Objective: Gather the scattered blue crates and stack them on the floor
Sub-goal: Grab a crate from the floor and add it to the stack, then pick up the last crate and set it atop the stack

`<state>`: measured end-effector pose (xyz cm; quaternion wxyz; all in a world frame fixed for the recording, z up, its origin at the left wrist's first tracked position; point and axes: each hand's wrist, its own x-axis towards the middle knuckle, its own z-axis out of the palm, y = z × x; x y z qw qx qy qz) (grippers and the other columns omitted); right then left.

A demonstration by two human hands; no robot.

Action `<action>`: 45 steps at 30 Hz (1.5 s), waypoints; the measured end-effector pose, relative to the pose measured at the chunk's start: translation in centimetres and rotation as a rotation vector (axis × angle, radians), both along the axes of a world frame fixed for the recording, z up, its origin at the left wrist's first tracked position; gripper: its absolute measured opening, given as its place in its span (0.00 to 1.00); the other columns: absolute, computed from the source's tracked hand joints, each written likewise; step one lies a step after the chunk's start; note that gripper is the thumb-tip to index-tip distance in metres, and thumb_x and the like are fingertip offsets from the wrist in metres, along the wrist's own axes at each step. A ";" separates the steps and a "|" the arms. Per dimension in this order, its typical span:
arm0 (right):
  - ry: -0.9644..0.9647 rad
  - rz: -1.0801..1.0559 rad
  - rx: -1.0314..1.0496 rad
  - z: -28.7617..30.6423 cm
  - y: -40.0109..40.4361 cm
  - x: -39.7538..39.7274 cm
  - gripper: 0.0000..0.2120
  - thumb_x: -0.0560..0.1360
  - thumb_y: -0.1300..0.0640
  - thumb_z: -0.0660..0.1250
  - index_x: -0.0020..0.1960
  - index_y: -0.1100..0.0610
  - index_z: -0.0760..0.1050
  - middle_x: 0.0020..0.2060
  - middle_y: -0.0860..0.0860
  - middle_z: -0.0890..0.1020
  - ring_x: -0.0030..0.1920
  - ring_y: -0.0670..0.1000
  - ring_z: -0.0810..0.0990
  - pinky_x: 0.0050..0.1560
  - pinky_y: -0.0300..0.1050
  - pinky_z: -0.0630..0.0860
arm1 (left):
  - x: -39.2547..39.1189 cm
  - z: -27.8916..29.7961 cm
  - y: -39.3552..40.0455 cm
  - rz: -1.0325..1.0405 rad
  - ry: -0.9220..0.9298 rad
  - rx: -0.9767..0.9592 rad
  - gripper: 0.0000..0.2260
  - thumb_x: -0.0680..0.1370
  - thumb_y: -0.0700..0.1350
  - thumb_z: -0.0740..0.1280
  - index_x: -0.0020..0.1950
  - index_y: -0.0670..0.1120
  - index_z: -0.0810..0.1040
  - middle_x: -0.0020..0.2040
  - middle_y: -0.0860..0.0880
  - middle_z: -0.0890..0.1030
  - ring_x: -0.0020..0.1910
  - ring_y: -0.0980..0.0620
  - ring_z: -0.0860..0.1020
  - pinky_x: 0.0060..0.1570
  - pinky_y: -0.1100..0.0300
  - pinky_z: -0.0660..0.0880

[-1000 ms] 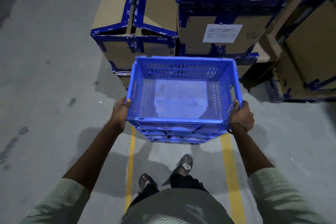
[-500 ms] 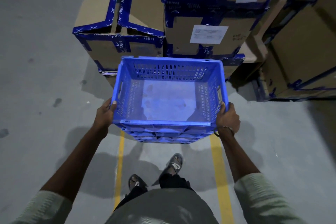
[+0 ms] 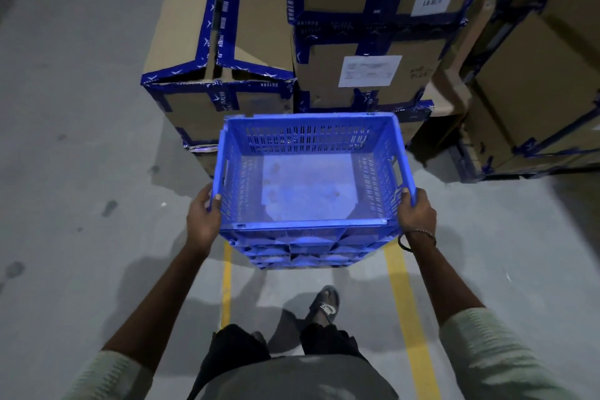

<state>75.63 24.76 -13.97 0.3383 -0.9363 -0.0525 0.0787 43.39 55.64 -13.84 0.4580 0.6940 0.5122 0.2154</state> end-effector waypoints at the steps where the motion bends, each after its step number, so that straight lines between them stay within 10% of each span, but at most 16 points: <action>1: 0.015 -0.014 0.038 0.0 -0.4 -0.6 0.13 0.82 0.48 0.59 0.54 0.58 0.73 0.42 0.61 0.79 0.48 0.67 0.79 0.43 0.50 0.68 | -0.2 -0.4 -0.5 0.010 0.050 0.090 0.17 0.83 0.42 0.64 0.72 0.45 0.77 0.66 0.43 0.82 0.64 0.41 0.80 0.67 0.42 0.75; 7: 0.071 -0.234 0.231 -0.5 -2.7 -8.7 0.20 0.81 0.43 0.62 0.63 0.58 0.72 0.47 0.58 0.84 0.51 0.60 0.82 0.45 0.45 0.69 | -1.0 2.1 -5.5 -0.059 0.100 0.471 0.18 0.75 0.38 0.68 0.64 0.47 0.81 0.60 0.44 0.81 0.59 0.38 0.77 0.60 0.43 0.74; 18: 0.230 -0.532 0.276 -3.9 -15.0 -32.7 0.20 0.70 0.28 0.66 0.54 0.41 0.77 0.41 0.46 0.86 0.44 0.50 0.85 0.48 0.57 0.82 | -6.1 -4.8 -15.5 -0.894 0.049 0.019 0.08 0.85 0.42 0.65 0.61 0.53 0.80 0.49 0.51 0.83 0.46 0.51 0.81 0.46 0.51 0.77; 29: 0.274 -1.129 0.322 -5.5 -31.9 -60.2 0.03 0.73 0.43 0.68 0.45 0.38 0.79 0.37 0.48 0.86 0.40 0.51 0.86 0.44 0.59 0.83 | -15.7 -6.7 -36.5 -1.642 0.267 -0.113 0.15 0.78 0.38 0.69 0.46 0.61 0.81 0.42 0.67 0.84 0.41 0.62 0.84 0.47 0.58 0.80; 39: 0.241 -1.604 0.579 -4.7 -40.6 -84.1 0.03 0.77 0.56 0.68 0.47 0.52 0.81 0.36 0.53 0.86 0.36 0.52 0.85 0.39 0.51 0.80 | -28.6 -6.9 -54.1 -2.036 0.359 -0.035 0.09 0.80 0.42 0.70 0.48 0.57 0.83 0.41 0.57 0.86 0.39 0.58 0.85 0.46 0.51 0.83; 45: 0.291 -1.704 0.652 -5.3 -47.5 -97.7 0.08 0.76 0.59 0.66 0.44 0.50 0.82 0.34 0.52 0.86 0.34 0.50 0.84 0.32 0.44 0.77 | -41.0 -5.2 -64.9 -2.126 0.396 -0.075 0.06 0.81 0.40 0.70 0.49 0.49 0.85 0.46 0.49 0.87 0.39 0.59 0.85 0.41 0.70 0.78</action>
